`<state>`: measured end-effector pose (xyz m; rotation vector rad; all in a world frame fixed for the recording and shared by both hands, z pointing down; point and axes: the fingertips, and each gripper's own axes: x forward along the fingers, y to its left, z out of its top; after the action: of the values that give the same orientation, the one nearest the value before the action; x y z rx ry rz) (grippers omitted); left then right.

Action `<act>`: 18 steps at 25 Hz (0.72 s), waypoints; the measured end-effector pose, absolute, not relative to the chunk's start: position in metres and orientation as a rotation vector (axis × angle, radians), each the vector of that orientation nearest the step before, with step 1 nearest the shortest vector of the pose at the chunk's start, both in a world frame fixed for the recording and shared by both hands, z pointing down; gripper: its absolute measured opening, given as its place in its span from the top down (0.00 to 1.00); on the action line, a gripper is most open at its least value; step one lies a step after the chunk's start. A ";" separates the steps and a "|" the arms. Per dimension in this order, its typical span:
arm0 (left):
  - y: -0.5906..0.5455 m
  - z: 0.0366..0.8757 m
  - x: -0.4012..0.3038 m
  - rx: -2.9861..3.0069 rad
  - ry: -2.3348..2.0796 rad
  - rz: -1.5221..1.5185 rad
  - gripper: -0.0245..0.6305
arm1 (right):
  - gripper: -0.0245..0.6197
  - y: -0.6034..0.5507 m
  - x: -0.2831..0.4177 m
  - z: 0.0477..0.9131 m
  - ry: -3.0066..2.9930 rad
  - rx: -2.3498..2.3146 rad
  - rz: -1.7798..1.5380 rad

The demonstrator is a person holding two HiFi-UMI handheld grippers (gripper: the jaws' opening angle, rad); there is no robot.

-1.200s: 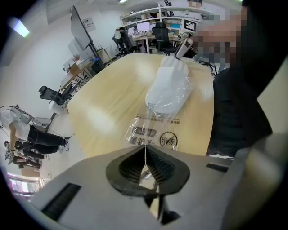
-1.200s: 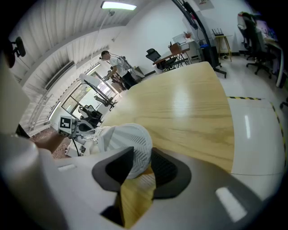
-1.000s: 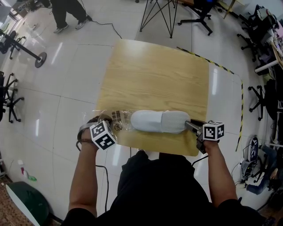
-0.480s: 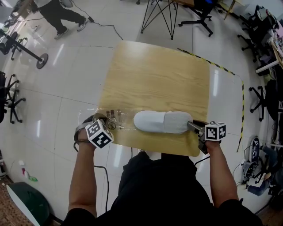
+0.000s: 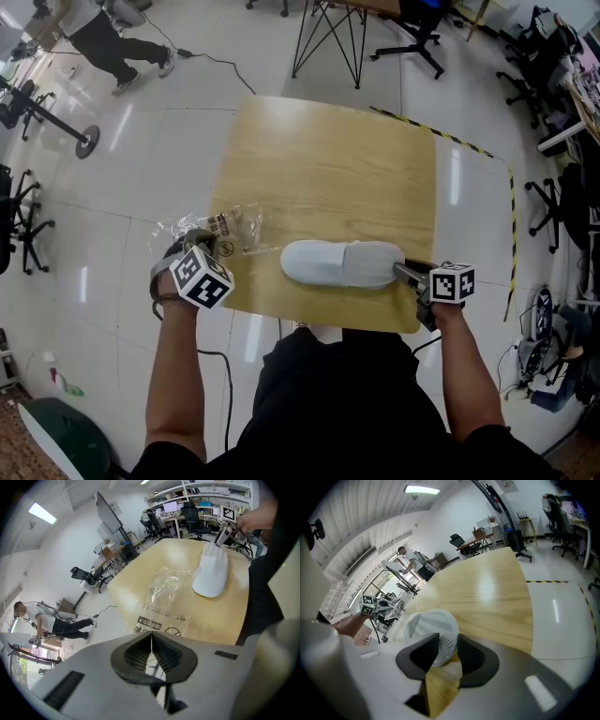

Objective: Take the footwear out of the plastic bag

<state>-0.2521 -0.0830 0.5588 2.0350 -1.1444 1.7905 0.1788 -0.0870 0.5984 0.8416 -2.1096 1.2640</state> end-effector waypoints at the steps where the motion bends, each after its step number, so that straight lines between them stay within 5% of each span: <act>1: -0.092 0.553 -0.249 2.048 -1.166 1.785 0.95 | 0.77 -0.087 0.178 0.598 -2.112 0.845 1.269; 18: -0.208 0.525 -0.060 2.401 -0.967 1.728 0.95 | 0.77 -0.086 0.174 0.596 -2.133 0.873 1.302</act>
<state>-0.0599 -0.2079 0.5254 2.4013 -0.9673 1.7284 0.1738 -0.0861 0.5957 0.8731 -2.1326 1.3016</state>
